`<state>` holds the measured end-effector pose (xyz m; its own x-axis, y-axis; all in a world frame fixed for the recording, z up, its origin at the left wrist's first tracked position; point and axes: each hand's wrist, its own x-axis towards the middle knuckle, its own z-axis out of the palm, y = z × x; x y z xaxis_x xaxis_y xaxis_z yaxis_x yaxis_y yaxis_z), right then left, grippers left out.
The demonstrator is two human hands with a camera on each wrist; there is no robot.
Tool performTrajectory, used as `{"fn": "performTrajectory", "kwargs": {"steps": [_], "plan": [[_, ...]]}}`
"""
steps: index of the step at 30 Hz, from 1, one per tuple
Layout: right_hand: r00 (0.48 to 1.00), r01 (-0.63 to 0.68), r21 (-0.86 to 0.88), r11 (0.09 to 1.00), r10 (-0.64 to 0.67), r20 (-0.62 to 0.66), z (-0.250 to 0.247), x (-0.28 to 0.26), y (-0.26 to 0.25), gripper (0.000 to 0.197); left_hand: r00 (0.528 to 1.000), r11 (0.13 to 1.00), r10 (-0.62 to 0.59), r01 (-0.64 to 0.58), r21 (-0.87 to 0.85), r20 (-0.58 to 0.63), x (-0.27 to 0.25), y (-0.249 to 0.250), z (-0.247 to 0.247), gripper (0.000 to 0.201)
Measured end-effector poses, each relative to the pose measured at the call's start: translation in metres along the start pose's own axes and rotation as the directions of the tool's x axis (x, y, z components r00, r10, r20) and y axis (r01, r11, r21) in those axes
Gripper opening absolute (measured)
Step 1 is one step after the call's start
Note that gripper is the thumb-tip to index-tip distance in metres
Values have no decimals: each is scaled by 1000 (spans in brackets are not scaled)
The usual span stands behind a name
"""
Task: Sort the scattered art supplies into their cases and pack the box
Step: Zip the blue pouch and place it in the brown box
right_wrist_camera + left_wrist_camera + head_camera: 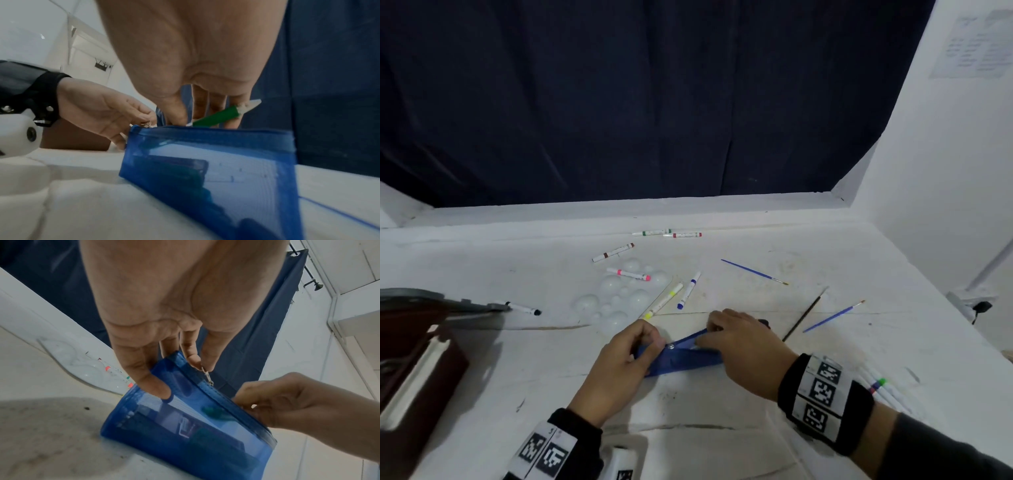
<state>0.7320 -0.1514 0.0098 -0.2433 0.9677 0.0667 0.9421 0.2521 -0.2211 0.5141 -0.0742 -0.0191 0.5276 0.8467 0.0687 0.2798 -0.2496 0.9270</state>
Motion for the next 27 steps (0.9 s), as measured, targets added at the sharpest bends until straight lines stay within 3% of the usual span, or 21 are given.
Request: {"fn": "performTrajectory", "kwargs": {"steps": [3, 6, 9, 12, 17, 20, 23, 27], "plan": [[996, 58, 218, 974, -73, 60, 3, 14, -24, 45, 999, 1000, -16, 16, 24, -27, -12, -8, -11, 19], [994, 38, 364, 931, 3, -112, 6, 21, -38, 29, 998, 999, -38, 37, -11, -57, -27, -12, -23, 17], [990, 18, 419, 908, 42, -133, 8, 26, -53, 18, 994, 995, -63, 56, -80, -85, -40, -12, -29, 22], [1000, 3, 268, 963, 2, -20, 13, 31, -73, 28, 990, 973, -111, 90, -211, -87, -50, -12, -28, 28], [993, 62, 2, 998, -61, -99, 26, 33, -90, 18, 984, 955, -158, 130, -268, -86, -61, -14, -30, 32], [995, 50, -140, 989, -61, -80, 26, 28, -96, 21, 979, 927, -187, 149, -345, -81, -66, -15, -35, 27], [992, -12, 78, 997, 22, -121, 22, 23, -94, 10, 989, 967, -139, 125, -221, -48, -73, -15, -38, 13], [957, -158, 270, 950, 215, -197, 24, 14, -87, 14, 993, 992, -93, 86, -97, -73, -79, -17, -37, 21]]}}
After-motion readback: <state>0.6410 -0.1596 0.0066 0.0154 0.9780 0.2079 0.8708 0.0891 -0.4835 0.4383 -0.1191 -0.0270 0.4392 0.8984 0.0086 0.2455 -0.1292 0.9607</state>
